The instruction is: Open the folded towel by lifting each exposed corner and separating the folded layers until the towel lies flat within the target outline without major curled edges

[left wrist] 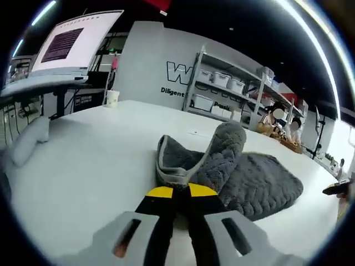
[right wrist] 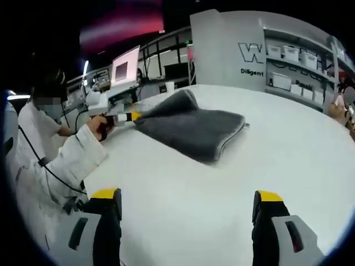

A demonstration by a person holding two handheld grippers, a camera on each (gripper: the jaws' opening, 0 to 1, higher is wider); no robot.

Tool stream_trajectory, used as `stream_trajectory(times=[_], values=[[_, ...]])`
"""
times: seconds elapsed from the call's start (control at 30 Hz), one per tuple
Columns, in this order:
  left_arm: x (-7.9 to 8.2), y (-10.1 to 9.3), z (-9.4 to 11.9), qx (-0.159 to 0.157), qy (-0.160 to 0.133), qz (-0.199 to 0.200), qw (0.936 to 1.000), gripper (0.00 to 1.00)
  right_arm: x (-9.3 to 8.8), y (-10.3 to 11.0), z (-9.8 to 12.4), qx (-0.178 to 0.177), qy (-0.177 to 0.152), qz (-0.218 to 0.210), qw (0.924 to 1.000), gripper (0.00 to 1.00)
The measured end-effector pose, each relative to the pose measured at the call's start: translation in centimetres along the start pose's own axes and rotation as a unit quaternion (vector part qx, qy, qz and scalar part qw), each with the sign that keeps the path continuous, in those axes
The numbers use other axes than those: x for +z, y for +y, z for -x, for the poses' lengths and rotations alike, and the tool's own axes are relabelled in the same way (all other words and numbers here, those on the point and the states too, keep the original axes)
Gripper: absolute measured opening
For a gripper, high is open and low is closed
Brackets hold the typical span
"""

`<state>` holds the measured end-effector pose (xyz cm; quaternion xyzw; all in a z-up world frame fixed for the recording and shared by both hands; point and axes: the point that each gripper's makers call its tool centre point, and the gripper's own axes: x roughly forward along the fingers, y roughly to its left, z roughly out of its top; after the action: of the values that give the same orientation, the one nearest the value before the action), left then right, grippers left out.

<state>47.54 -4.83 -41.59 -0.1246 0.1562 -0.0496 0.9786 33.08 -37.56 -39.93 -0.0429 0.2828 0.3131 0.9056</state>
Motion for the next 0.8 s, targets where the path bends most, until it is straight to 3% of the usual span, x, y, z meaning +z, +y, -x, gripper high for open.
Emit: stream_trajectory(times=[0.1,0.17,0.47,0.8], values=[[-0.5,0.4,-0.1,0.007,0.013,0.001,0.9999,0.07,0.0,0.1,0.0,0.002,0.0,0.0,1.0,0.98],[-1.4,0.8,0.0,0.019,0.042,-0.013,0.9988,0.07,0.0,0.1,-0.1,0.002,0.0,0.001,1.0,0.98],[-1.2,0.8,-0.5,0.023,0.04,-0.028,0.9986,0.07,0.0,0.2,-0.2,0.004,0.0,0.0,1.0,0.98],[-0.9,1.0,-0.1,0.001,0.027,0.0,0.9996,0.1,0.0,0.2,-0.1,0.003,0.0,0.0,1.0,0.98]])
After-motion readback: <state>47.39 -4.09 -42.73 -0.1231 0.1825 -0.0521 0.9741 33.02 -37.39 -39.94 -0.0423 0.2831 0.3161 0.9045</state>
